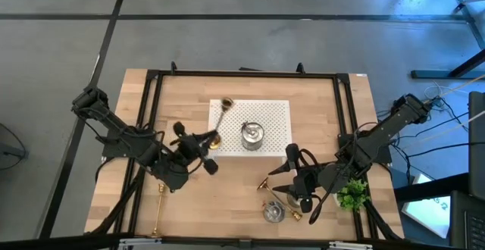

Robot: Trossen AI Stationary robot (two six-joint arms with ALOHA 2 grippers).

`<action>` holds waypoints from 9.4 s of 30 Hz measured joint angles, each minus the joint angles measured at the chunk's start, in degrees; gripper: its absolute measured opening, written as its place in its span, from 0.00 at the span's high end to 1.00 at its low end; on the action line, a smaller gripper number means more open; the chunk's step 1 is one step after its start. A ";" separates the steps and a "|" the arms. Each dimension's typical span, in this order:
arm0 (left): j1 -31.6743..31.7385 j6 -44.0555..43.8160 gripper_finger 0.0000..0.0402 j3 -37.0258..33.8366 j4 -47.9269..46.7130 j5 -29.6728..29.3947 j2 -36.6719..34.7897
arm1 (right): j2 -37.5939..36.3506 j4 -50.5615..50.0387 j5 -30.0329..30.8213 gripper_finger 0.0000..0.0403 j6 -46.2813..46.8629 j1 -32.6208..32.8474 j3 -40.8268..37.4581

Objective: Pick & Place candle stick holders
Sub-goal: Put the top gold candle holder on the shelf, then put the top silver scented candle on the shelf aligned with the other silver scented candle

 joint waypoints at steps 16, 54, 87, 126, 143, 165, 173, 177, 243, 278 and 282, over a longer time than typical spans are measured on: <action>12.20 32.36 0.98 0.00 31.76 36.73 1.17 | 0.00 -0.02 0.01 0.46 0.00 0.02 0.00; 49.67 17.61 0.98 -27.56 56.83 86.32 -14.72 | -25.91 31.35 -8.87 0.46 5.18 -17.14 -30.51; 57.12 15.58 0.98 -20.40 76.38 96.35 15.36 | -27.87 37.33 -13.51 0.46 4.39 -19.37 -34.67; 57.12 18.97 0.98 -21.97 77.91 96.70 18.68 | -27.85 33.71 -15.02 0.46 4.11 -19.37 -34.64; 56.05 17.37 0.98 -21.09 80.87 97.18 22.60 | -27.85 33.22 -14.99 0.46 2.97 -19.37 -34.64; 55.85 18.22 0.95 -20.15 80.01 95.60 24.23 | -27.85 33.48 -14.98 0.46 2.57 -19.37 -34.62; 55.59 18.48 0.91 -20.18 78.87 95.37 24.23 | -27.85 33.46 -14.97 0.46 2.56 -19.37 -34.62; 55.50 18.78 0.90 -20.22 78.51 94.95 24.23 | -27.85 33.48 -14.99 0.46 2.56 -19.37 -34.62; 44.71 29.20 0.51 -20.59 24.88 67.59 -13.18 | -27.85 33.94 -14.99 0.46 4.74 -19.37 -34.62; 17.31 29.63 0.51 -20.55 69.03 103.80 -8.78 | -22.61 51.86 -36.99 0.46 7.00 -19.10 -34.62; 15.39 29.85 0.51 -19.69 70.18 103.51 -7.92 | -19.50 52.84 -41.85 0.46 10.33 -17.07 -34.62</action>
